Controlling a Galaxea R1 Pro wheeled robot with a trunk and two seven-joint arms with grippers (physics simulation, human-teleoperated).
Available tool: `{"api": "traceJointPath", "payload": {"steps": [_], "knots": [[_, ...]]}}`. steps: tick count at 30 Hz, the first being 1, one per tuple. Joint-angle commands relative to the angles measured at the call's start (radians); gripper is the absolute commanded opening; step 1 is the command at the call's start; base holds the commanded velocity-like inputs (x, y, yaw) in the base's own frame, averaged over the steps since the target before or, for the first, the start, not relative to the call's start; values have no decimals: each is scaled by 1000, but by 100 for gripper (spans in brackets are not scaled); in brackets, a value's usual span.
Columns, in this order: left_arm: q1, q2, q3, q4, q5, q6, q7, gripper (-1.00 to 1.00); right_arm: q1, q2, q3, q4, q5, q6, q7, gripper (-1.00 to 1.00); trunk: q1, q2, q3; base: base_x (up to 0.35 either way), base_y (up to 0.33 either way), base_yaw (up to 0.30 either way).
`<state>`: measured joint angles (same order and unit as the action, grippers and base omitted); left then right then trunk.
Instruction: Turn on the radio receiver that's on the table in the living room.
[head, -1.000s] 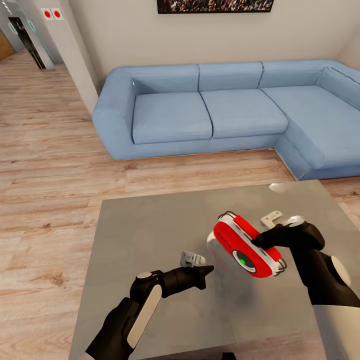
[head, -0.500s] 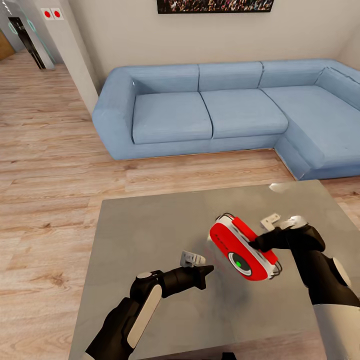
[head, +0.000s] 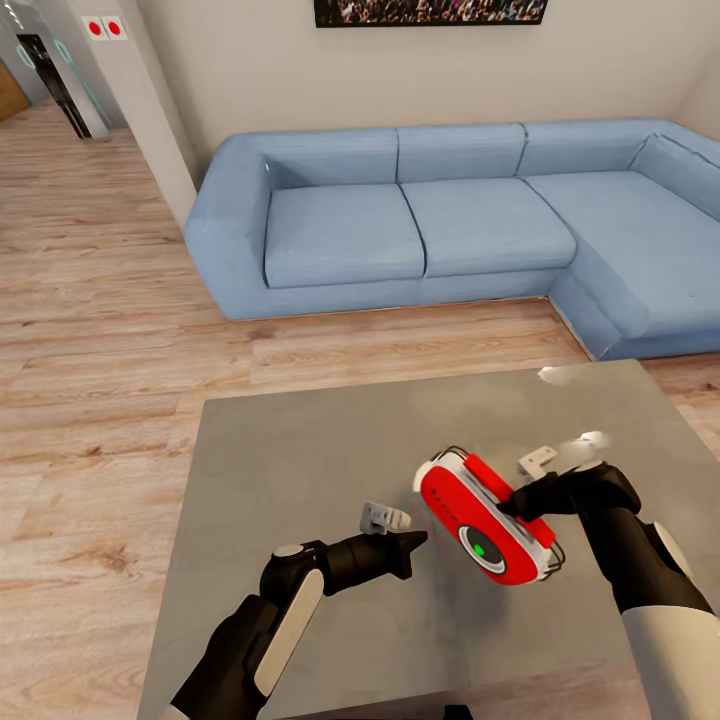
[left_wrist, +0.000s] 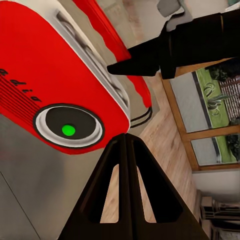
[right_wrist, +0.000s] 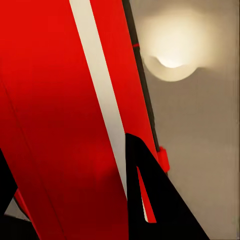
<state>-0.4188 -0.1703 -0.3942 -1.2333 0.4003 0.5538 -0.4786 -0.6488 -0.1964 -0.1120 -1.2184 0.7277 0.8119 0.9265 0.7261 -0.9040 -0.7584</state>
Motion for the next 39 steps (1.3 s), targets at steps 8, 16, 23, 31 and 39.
{"api": "traceJointPath", "payload": {"steps": [8,16,23,31,39], "knots": [[0,0,0,0,0,0,0,-100,0,1,0,5,-4,-5,-40,-100,0,0,0,0,0,0],[0,0,0,0,0,0,0,-100,0,3,0,25,-4,-36,-60,-100,0,0,0,0,0,0],[0,0,0,0,0,0,0,-100,0,4,-1,56,-7,-76,-68,-100,0,0,0,0,0,0],[0,0,0,0,0,0,0,-100,0,2,-2,84,-45,-86,-69,-100,0,0,0,0,0,0],[0,0,0,1,0,0,0,-100,0,2,-15,131,-50,-137,-82,-100,0,0,0,0,0,0]]}}
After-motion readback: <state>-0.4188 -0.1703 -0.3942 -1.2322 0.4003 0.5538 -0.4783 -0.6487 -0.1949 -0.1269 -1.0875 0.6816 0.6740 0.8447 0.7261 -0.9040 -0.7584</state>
